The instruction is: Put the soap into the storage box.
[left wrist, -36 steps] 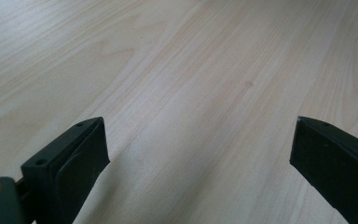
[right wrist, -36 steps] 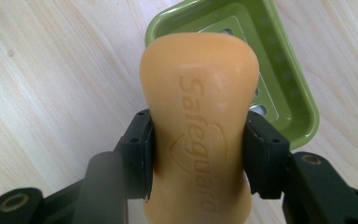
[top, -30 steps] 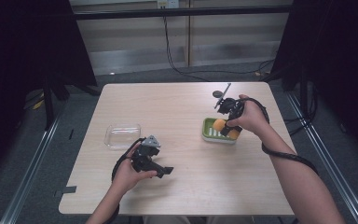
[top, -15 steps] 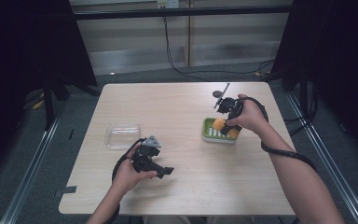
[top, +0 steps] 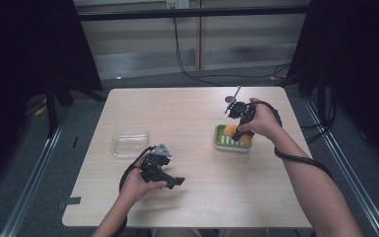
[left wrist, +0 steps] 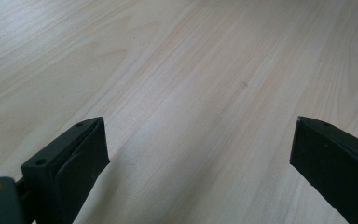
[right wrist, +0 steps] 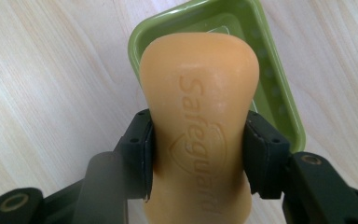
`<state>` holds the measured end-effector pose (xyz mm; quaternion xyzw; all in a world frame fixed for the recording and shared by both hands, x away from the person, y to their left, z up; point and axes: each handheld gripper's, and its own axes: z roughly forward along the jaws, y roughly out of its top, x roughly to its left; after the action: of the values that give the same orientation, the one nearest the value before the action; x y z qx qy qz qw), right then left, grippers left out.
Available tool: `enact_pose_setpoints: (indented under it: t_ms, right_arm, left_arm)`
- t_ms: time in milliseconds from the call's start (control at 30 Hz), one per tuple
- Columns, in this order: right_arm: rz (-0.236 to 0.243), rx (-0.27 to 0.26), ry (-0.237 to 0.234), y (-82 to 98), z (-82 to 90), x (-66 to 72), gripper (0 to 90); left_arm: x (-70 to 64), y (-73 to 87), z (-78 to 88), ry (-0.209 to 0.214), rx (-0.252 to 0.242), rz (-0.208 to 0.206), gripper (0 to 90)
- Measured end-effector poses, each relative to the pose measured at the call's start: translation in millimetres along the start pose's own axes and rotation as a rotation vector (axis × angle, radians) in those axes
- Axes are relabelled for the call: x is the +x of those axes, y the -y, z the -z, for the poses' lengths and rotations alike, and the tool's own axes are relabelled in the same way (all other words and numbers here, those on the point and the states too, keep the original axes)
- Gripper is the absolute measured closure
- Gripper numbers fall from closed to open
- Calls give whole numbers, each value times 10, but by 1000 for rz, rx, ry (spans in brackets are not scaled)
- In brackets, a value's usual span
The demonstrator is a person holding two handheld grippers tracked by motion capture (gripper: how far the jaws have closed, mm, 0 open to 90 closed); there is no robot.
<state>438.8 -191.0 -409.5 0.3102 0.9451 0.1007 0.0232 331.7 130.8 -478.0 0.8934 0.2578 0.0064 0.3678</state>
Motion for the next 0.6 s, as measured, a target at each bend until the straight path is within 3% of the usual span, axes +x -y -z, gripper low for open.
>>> enact_pose_setpoints:
  t_ms: [600]
  right_arm:
    - [8,-6,-2,-31,-17,-57,509]
  left_arm:
    - [-17,-2,-13,7,-2,6,39]
